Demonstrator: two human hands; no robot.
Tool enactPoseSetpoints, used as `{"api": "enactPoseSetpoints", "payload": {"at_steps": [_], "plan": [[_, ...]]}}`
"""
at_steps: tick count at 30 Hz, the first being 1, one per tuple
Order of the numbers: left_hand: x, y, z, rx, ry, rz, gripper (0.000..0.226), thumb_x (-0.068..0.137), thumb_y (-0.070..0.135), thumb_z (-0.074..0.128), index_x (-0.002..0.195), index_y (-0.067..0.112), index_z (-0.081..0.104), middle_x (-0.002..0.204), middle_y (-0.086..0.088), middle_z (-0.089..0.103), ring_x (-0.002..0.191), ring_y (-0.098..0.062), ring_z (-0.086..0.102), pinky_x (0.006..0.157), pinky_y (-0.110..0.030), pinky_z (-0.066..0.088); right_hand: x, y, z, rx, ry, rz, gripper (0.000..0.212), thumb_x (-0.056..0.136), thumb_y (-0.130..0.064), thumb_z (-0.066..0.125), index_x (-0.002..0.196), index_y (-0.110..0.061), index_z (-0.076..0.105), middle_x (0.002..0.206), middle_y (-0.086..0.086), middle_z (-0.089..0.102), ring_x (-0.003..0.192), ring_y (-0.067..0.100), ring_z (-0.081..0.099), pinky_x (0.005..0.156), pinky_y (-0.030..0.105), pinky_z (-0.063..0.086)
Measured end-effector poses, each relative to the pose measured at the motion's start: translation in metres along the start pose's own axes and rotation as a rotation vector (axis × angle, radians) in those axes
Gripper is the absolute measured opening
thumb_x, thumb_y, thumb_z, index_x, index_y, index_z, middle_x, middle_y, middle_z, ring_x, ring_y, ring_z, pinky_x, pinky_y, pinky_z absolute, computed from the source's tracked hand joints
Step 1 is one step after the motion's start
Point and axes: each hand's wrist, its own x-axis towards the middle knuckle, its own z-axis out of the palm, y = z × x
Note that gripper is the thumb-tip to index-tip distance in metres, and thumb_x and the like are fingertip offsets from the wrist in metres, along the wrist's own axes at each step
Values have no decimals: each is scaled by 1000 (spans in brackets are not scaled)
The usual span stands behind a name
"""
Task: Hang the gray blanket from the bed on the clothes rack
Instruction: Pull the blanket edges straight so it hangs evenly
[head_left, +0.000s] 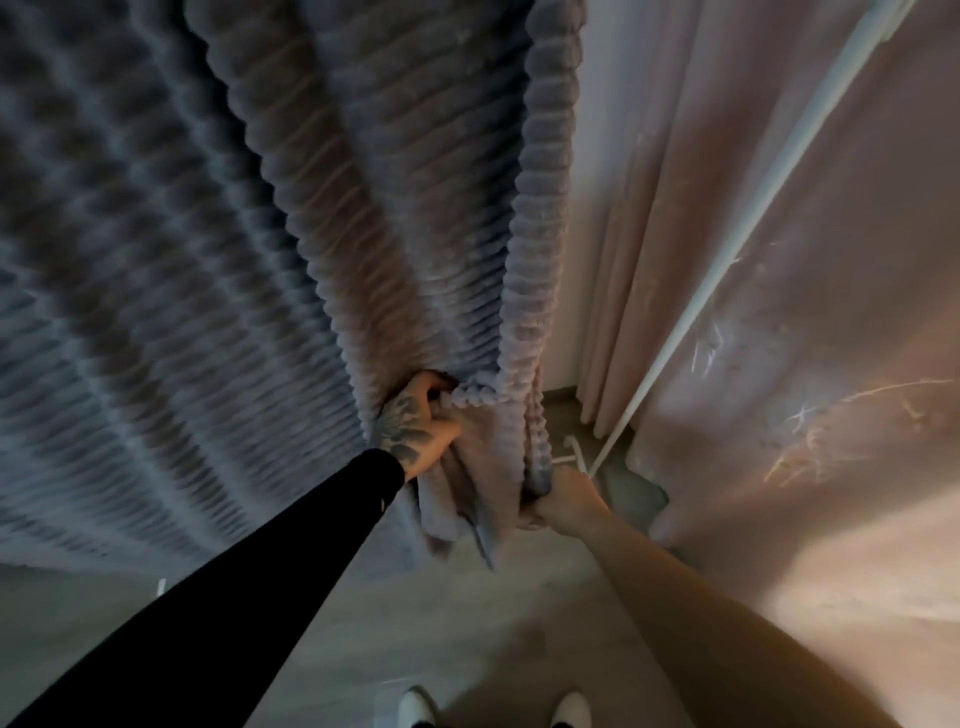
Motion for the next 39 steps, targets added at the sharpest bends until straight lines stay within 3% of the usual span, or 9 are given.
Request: {"api": "enactPoseSetpoints", "payload": {"at_steps": [10, 18, 20, 23, 26, 30, 33, 36, 39], "plan": [[2, -12, 6, 65, -59, 32, 48, 74, 18, 71, 122, 18, 63, 103, 2, 69, 94, -22, 65, 77, -26, 48, 2, 8, -2, 123, 14, 41, 23, 92, -22, 70, 107, -7, 76, 106, 13, 77, 105, 35, 72, 83, 37, 56], [-12, -29, 22, 132, -93, -65, 29, 64, 43, 74, 62, 23, 53, 61, 9, 59, 72, -26, 69, 55, -14, 41, 5, 9, -5, 206, 136, 15, 33, 102, -16, 60, 135, -10, 59, 132, 15, 68, 121, 37, 63, 88, 31, 46], [-10, -35, 21, 181, -50, -112, 21, 66, 37, 72, 71, 18, 65, 67, 1, 69, 81, -33, 74, 58, -18, 44, 5, 11, -8, 214, 176, 26, 34, 101, -14, 60, 135, -12, 60, 130, 15, 69, 120, 38, 64, 91, 36, 51], [-9, -31, 7, 189, 68, -151, 52, 60, 32, 64, 106, 11, 76, 100, -14, 79, 99, -36, 73, 80, -30, 55, 9, 13, -13, 210, 213, 63, 30, 100, -16, 61, 129, -11, 64, 124, 18, 71, 116, 40, 65, 92, 42, 54], [-6, -31, -5, 195, 159, -166, 36, 79, 22, 73, 113, 10, 74, 107, -15, 77, 100, -37, 71, 82, -34, 55, 11, 12, -19, 226, 216, 75, 26, 101, -20, 61, 124, -12, 69, 115, 17, 73, 104, 36, 66, 81, 36, 51], [-23, -21, 8, 230, -339, -44, 5, 84, 12, 71, 79, 12, 72, 71, -12, 70, 62, -29, 66, 64, -29, 50, 11, 11, -19, 263, 201, 88, 19, 100, -21, 62, 112, -13, 74, 101, 11, 73, 98, 32, 68, 76, 33, 47], [-44, -3, 55, 239, -408, 86, 42, 80, 32, 82, 118, 17, 69, 109, -7, 76, 100, -25, 72, 82, -19, 50, 8, 5, -20, 325, 168, 57, 16, 103, -19, 62, 104, -7, 73, 86, 8, 75, 87, 23, 71, 68, 23, 51], [-46, 17, 79, 210, -653, 162, 87, 72, 53, 85, 146, 27, 47, 130, 5, 68, 116, -16, 65, 102, -30, 51, 9, 7, -22, 482, 146, 115, 40, 115, -12, 32, 80, -14, 51, 59, 1, 59, 53, 11, 60, 50, 16, 47], [-35, 18, 82, 294, -554, 182, 67, 82, 39, 79, 141, 23, 53, 129, 2, 69, 117, -19, 66, 97, -23, 48, 1, 7, -23, 633, 74, 94, 29, 113, -5, 33, 99, -15, 57, 85, 3, 56, 73, 12, 53, 71, 27, 48]]}}
